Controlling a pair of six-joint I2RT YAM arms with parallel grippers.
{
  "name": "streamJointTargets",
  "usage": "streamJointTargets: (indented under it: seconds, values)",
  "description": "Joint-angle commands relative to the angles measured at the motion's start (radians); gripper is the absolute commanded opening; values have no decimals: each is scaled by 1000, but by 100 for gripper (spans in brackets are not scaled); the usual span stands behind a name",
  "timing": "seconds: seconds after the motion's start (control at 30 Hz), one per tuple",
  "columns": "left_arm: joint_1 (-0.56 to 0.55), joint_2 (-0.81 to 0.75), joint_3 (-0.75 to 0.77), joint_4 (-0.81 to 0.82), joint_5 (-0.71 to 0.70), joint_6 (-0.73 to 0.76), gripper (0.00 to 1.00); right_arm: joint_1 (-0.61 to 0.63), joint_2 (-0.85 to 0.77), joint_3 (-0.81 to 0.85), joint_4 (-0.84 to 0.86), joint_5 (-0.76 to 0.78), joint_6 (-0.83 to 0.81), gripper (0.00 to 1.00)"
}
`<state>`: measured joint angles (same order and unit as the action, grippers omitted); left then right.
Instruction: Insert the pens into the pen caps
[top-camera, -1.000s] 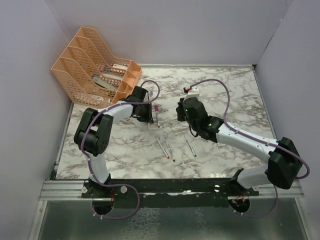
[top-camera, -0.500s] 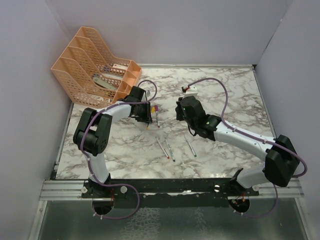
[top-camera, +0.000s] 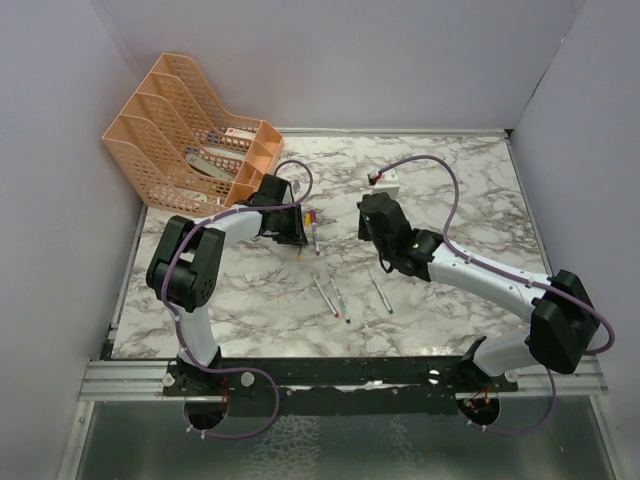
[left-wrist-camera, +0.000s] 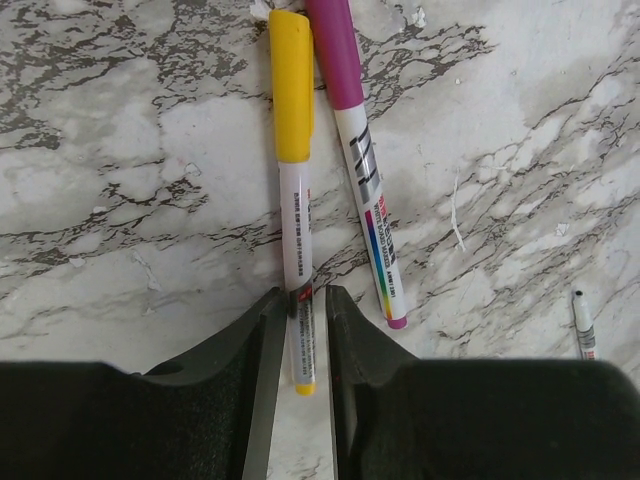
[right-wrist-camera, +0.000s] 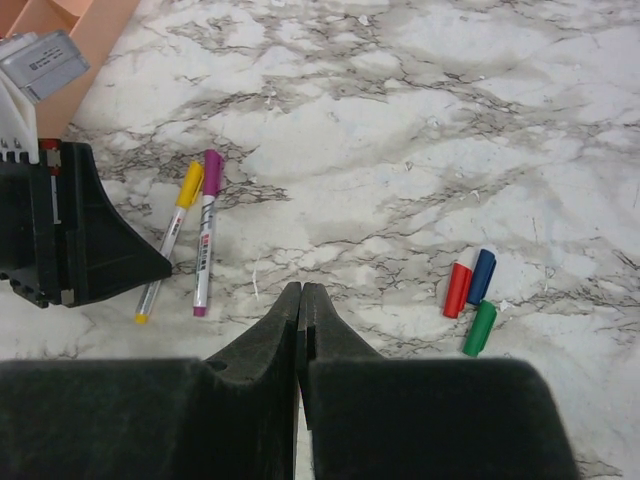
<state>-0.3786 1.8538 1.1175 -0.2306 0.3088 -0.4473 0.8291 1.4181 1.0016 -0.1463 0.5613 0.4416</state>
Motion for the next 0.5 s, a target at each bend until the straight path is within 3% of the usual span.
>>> streamJointTargets:
  seconds: [0.0,0.47]
  values:
    - [2,10,-20,18,37,-23,26,-2,-30,9,-21,68,7,1]
    - [3,-29,-36,29,44,-41,26,-9,-28,-13,-65,76,45,1]
